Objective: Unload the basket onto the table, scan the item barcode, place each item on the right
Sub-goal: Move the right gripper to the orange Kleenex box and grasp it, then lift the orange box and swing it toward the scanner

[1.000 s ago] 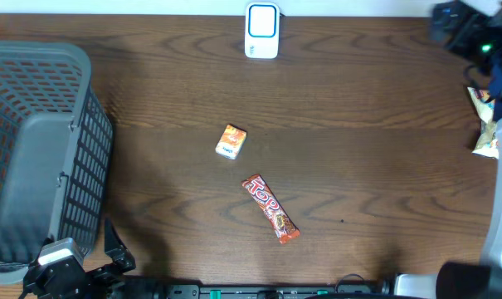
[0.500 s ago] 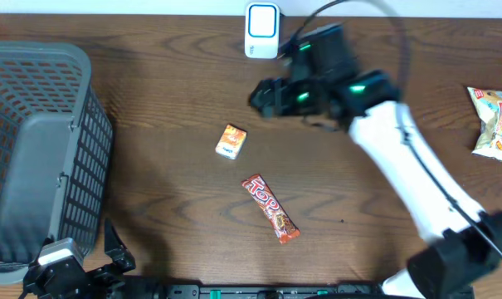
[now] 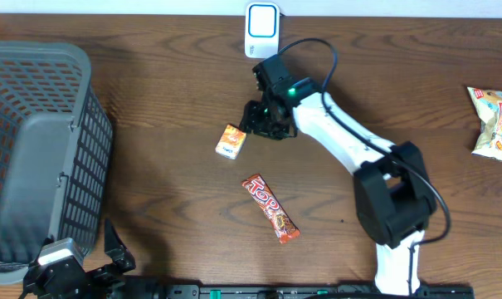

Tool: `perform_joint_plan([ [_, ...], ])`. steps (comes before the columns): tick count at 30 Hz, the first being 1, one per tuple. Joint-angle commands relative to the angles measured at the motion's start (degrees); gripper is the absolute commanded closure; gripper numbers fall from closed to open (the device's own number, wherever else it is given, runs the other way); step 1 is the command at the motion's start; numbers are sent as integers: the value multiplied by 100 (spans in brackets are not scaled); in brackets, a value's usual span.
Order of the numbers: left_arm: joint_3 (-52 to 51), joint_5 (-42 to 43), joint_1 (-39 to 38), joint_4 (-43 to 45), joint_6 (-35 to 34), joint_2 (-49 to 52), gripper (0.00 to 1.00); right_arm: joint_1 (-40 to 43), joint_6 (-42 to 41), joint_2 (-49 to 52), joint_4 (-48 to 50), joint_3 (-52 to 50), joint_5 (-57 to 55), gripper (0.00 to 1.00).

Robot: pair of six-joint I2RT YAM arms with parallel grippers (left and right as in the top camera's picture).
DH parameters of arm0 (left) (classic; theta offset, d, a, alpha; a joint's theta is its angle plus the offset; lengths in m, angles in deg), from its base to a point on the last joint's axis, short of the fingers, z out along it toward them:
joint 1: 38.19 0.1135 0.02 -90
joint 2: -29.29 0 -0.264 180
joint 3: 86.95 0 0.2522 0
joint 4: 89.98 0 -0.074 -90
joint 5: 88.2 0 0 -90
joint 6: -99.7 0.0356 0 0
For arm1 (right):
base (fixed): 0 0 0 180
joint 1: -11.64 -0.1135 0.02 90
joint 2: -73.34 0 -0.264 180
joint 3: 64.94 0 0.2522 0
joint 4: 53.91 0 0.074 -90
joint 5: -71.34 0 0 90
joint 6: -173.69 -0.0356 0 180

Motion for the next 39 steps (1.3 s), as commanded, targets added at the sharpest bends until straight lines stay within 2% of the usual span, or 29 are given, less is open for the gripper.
perform_joint_plan([
  [1,-417,-146,20,-557,-404,-2,2,-157,-173,321,271,-46,334,50],
  [11,-417,-146,20,-557,-404,0,2,-435,-214,841,549,-48,173,54],
  [16,-417,-146,20,-557,-404,-2,2,-461,-212,1255,540,-57,153,76],
  [18,-417,-149,20,-557,-404,0,2,-459,-205,1438,538,-61,127,94],
  [19,-417,-146,20,-557,-404,0,2,-439,-188,1495,505,-61,131,99],
  [22,-417,-149,20,-557,-404,-2,2,-328,87,1502,354,-59,162,99],
  [24,-417,-146,20,-557,-407,-2,2,-249,498,1381,319,-59,337,99],
  [26,-417,-146,20,-557,-404,-2,2,-109,1119,1137,332,-59,1086,99],
  [30,-417,-149,20,-560,-407,-2,2,256,3254,699,304,-59,4315,99],
  [31,-417,-149,20,-557,-404,-2,2,354,3932,614,146,-59,5222,99],
  [33,-417,-149,20,-557,-407,-2,2,516,5031,525,-369,-59,6299,99],
  [35,-417,-146,20,-557,-407,-2,2,669,6008,511,-1178,-61,6846,99],
  [39,-417,-149,20,-557,-404,0,2,715,7222,520,-2323,-133,7138,99],
])
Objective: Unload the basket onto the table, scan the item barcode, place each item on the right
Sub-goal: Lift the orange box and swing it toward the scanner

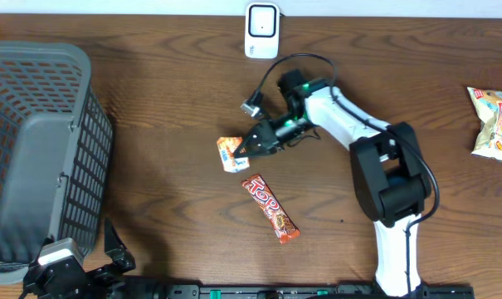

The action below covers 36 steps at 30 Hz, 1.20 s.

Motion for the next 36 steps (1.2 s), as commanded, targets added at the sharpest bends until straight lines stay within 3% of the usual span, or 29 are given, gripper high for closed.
perform_joint_plan([
  [1,-417,-146,20,-557,-404,0,2,-4,2310,-175,-809,-70,1274,99],
  [12,-417,-146,20,-557,-407,-2,2,9,5626,-177,-3733,-111,1023,99],
  [36,-417,-149,20,-557,-407,0,2,116,5418,-229,-3733,-234,815,99],
])
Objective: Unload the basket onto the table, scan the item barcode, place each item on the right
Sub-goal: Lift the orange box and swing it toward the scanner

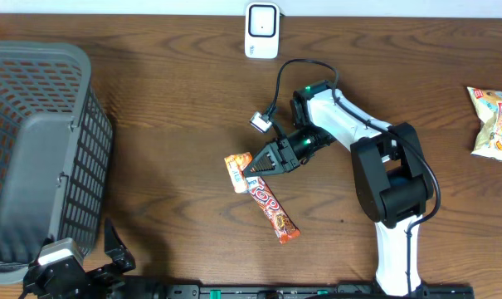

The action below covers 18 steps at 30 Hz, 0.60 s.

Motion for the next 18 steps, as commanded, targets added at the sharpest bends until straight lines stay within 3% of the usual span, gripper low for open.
perform_joint_plan([
  [1,-417,-146,20,-557,-404,-2,2,118,116,-188,0,-31,83,99],
  [18,-417,-146,20,-557,-404,0,2,227,951,-188,2,-31,-138,99],
])
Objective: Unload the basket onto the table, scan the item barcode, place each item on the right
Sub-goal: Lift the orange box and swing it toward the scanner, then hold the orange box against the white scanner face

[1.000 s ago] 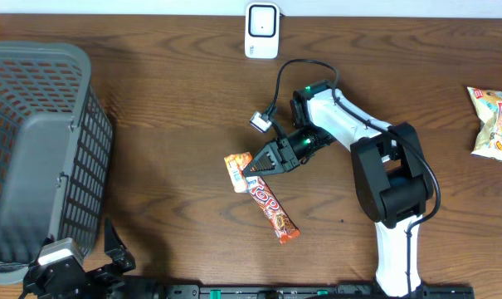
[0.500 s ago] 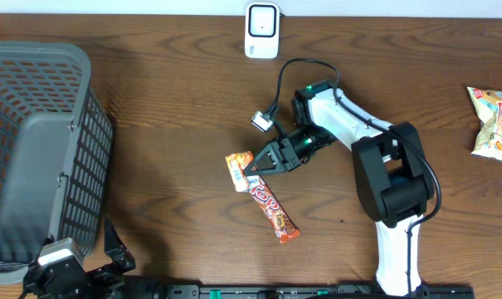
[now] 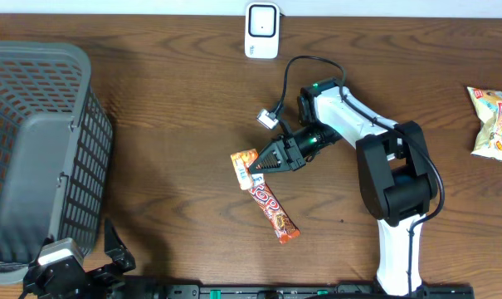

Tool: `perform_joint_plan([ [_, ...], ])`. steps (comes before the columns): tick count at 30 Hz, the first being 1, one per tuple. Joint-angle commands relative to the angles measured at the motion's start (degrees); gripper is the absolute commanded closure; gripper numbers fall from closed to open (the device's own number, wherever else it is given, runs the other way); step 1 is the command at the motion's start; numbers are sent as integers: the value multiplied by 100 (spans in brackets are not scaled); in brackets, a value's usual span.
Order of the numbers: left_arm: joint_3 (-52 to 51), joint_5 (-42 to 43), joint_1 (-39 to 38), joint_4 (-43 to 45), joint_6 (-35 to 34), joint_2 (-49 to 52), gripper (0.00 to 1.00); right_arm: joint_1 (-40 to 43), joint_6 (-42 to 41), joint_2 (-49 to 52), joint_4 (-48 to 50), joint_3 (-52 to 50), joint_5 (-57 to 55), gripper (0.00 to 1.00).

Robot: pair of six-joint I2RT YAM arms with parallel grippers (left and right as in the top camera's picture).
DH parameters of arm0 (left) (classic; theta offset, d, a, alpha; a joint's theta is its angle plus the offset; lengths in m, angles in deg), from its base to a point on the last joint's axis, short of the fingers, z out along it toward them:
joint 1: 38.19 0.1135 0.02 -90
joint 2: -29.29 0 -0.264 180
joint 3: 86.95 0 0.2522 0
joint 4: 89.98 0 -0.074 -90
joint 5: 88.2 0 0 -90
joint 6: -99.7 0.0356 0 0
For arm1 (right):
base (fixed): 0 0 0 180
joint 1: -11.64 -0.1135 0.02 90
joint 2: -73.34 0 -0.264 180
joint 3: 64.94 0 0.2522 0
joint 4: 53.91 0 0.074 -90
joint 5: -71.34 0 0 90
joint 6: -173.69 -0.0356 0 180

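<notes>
A small orange snack packet (image 3: 243,167) sits at the table's middle, pinched at its right edge by my right gripper (image 3: 256,166), which is shut on it. The packet's lower end overlaps the top of a red candy bar (image 3: 270,208) lying diagonally on the wood. Whether the packet is lifted off the table cannot be told. The white barcode scanner (image 3: 261,30) stands at the far edge, well above the packet. My left gripper (image 3: 116,249) rests at the near left corner, and its jaws are too dark to read.
A large grey basket (image 3: 35,149) fills the left side of the table. A yellow-white snack bag (image 3: 493,122) lies at the far right edge. The right arm's cable loops above its wrist, between the gripper and the scanner.
My right gripper and the orange packet have shifted slightly to the right, and the packet's top now tilts a little more to the right. The left arm has not moved.
The orange packet first lay flat left of my right gripper, below the scanner. Then the fingertips were on it and it stood turned. After that gripper and packet were lower, at the candy bar's top end, and now they are a bit further right.
</notes>
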Motion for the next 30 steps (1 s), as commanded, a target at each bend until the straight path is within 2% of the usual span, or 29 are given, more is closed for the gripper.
perform_joint_plan([
  [1,-417,-146,20,-557,-404,-2,2,22,396,-188,2,-28,-7,99],
  [7,-417,-146,20,-557,-402,-2,2,20,1080,-188,245,-28,-422,99],
  [13,-417,-149,20,-557,-402,-2,2,50,428,-188,1250,52,-595,99],
  [16,-417,-149,20,-557,-402,-2,2,83,-647,-188,2179,260,-1311,99],
  [18,-417,-146,20,-557,-402,-2,2,85,-2107,-188,3128,356,-2210,99],
  [20,-417,-146,20,-560,-402,-2,2,57,-3803,-188,4225,387,-3630,99],
  [21,-417,-146,20,-557,-402,-2,2,17,-4634,-188,4771,400,-4682,99],
  [23,-417,-146,20,-557,-402,-2,2,-66,-5025,-188,5187,463,-5897,99],
  [30,-417,-146,20,-557,-404,-2,2,-297,-5003,-188,6255,813,-8303,99],
])
